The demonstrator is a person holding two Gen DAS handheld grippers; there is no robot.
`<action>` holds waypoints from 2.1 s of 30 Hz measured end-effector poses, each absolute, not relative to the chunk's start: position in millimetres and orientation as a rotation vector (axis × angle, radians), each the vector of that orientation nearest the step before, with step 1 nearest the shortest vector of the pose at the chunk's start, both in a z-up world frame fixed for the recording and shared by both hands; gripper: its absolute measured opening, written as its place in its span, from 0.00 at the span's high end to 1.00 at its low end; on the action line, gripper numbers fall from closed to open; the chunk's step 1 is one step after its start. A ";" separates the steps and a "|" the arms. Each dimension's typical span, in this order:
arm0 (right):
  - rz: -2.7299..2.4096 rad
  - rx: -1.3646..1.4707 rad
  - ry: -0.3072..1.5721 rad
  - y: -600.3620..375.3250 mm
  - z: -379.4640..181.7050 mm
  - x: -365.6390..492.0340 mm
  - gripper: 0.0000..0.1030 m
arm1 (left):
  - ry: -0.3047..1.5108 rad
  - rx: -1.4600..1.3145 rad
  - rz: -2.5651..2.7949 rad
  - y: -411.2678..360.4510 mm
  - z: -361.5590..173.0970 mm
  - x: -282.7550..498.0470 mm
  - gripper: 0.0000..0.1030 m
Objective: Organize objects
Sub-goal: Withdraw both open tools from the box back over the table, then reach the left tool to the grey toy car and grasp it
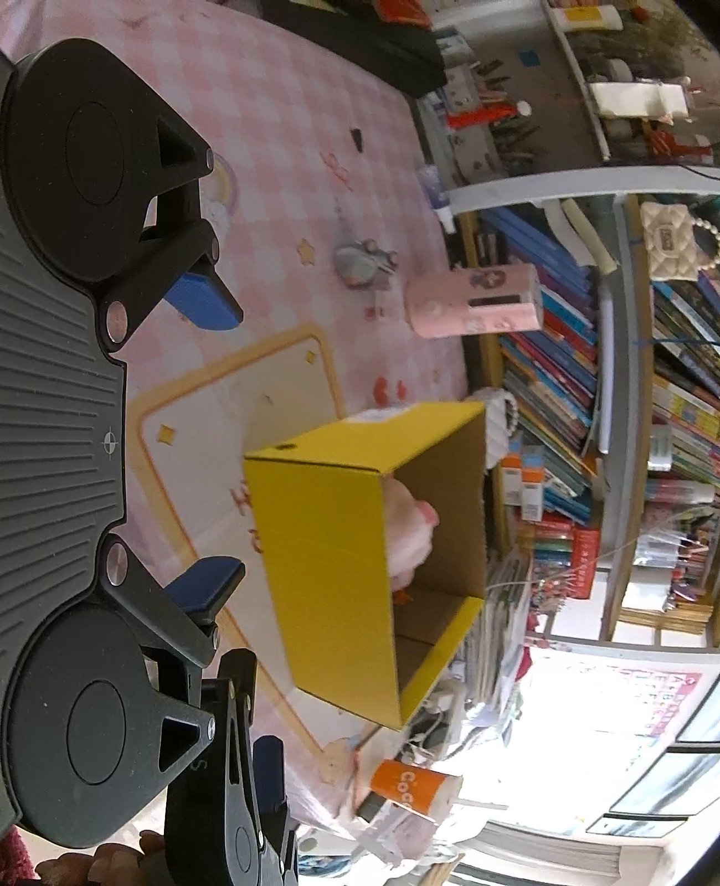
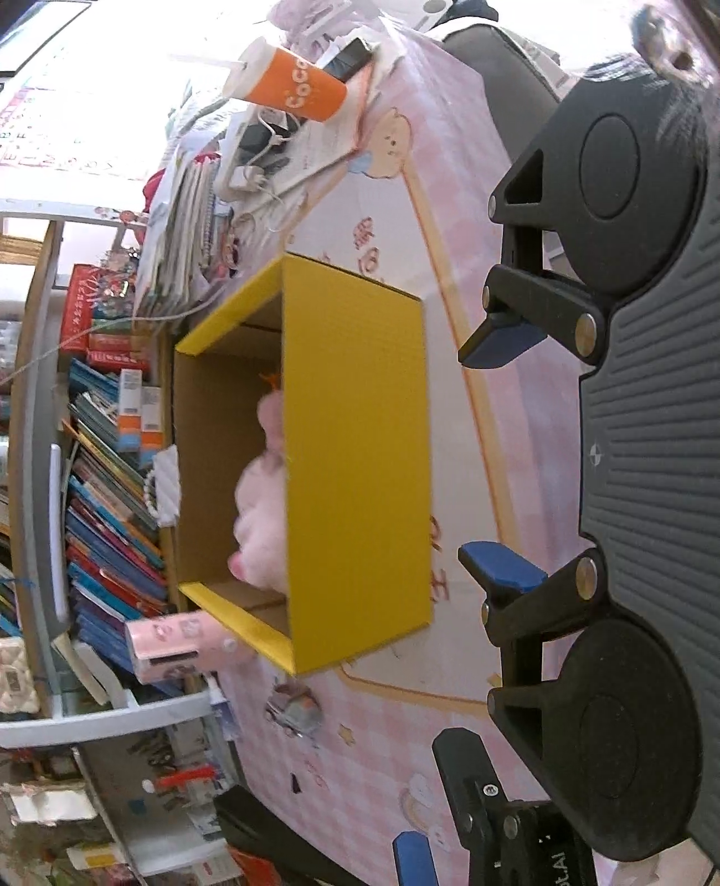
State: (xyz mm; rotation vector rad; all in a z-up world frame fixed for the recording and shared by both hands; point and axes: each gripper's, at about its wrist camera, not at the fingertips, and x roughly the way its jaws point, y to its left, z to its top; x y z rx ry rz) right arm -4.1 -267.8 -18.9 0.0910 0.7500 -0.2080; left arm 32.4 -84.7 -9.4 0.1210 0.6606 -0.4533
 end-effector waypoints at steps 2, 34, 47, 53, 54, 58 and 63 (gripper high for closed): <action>-0.202 0.092 0.757 -260.5 -20.5 -7.3 0.34 | 0.669 0.126 -0.450 -78.4 -11.1 28.6 0.12; 0.018 0.013 0.773 -143.6 -22.8 -12.6 0.30 | 0.715 0.087 -0.240 32.7 -12.4 -3.7 0.11; 0.060 -0.026 0.761 -116.7 -19.0 -4.8 0.30 | 0.702 0.072 -0.224 50.2 -11.2 -2.0 0.11; 0.075 -0.036 0.769 -110.4 -20.9 2.2 0.30 | 0.709 0.067 -0.215 53.5 -14.0 3.3 0.11; 0.079 -0.037 0.772 -110.1 -21.5 4.5 0.31 | 0.711 0.065 -0.210 54.2 -14.8 4.9 0.11; 0.094 -0.045 0.776 -107.3 -23.7 14.8 0.31 | 0.712 0.054 -0.190 57.1 -16.1 15.4 0.11; 0.113 -0.041 0.761 -106.5 -23.3 36.4 0.33 | 0.699 0.056 -0.165 57.8 -15.0 34.6 0.11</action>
